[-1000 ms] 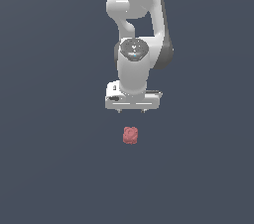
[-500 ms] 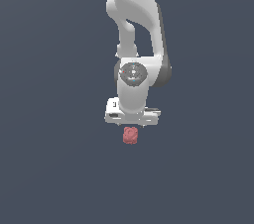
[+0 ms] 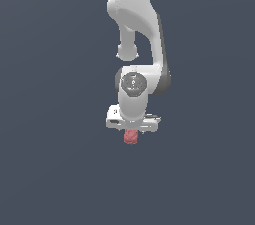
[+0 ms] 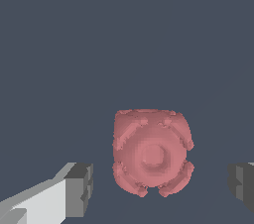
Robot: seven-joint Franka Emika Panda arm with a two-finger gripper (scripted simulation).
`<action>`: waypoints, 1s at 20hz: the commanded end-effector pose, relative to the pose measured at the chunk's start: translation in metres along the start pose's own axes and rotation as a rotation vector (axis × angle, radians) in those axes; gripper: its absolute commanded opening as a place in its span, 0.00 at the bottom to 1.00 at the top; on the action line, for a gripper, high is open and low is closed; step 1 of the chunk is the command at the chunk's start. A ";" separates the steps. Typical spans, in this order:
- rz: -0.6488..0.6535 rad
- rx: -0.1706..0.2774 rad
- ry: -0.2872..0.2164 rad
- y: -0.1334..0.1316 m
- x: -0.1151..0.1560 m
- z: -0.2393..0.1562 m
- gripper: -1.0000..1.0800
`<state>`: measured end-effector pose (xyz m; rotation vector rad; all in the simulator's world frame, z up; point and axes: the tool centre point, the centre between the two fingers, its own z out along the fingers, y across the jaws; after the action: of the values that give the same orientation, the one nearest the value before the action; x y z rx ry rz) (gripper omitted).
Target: Pick up the object and move it to a goal position.
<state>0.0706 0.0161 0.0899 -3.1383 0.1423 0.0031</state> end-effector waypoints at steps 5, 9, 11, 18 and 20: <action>0.000 0.000 0.001 0.000 0.000 0.010 0.96; 0.001 0.000 0.001 0.000 0.000 0.031 0.96; 0.001 0.000 0.002 0.000 0.000 0.041 0.96; 0.001 0.000 0.002 0.000 0.001 0.051 0.96; 0.001 0.000 0.002 0.000 0.001 0.051 0.00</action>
<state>0.0714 0.0160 0.0391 -3.1383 0.1446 0.0018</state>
